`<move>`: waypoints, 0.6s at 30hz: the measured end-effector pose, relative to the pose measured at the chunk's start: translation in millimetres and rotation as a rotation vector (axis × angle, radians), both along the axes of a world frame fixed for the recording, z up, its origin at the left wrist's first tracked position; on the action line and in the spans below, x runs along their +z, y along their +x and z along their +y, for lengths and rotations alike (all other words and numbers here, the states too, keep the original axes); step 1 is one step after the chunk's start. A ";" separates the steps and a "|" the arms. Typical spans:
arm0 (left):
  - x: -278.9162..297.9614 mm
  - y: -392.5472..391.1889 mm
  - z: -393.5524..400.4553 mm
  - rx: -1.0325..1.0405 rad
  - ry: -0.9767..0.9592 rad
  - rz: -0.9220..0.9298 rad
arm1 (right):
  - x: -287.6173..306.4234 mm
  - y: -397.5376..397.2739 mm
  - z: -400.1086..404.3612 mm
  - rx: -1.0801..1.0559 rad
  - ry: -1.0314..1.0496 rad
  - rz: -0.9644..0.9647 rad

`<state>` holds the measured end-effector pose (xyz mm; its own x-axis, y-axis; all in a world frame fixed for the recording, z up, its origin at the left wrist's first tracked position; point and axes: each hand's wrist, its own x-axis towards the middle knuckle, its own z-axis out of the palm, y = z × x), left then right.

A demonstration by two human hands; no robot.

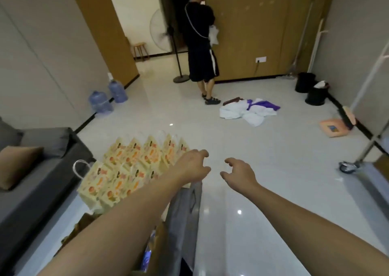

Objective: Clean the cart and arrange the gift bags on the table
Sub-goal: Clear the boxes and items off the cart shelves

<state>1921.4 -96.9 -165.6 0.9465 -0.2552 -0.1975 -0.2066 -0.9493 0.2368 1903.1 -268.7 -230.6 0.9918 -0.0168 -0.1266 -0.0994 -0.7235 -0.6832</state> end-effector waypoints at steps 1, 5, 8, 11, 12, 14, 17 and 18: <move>-3.8 10.2 -30.4 -0.030 -0.001 0.004 | -3.0 2.9 -29.9 -0.047 0.001 0.007; -28.2 36.5 -157.1 -0.215 0.025 0.080 | -20.5 11.1 -151.8 -0.230 0.014 0.046; -50.7 50.1 -246.4 -0.333 0.021 0.119 | -39.4 7.3 -237.6 -0.364 0.017 0.104; -66.9 58.8 -322.9 -0.420 0.021 0.148 | -57.6 -5.3 -309.7 -0.464 0.010 0.173; -71.5 61.0 -345.3 -0.443 0.021 0.165 | -62.6 -9.1 -331.5 -0.495 0.010 0.199; -79.5 62.5 -384.7 -0.485 0.027 0.203 | -70.8 -17.5 -368.6 -0.558 0.019 0.244; -92.0 69.5 -434.4 -0.578 0.086 0.245 | -82.6 -26.7 -408.4 -0.649 0.036 0.280; -96.3 73.9 -450.3 -0.605 0.102 0.255 | -86.6 -27.6 -419.5 -0.679 0.046 0.294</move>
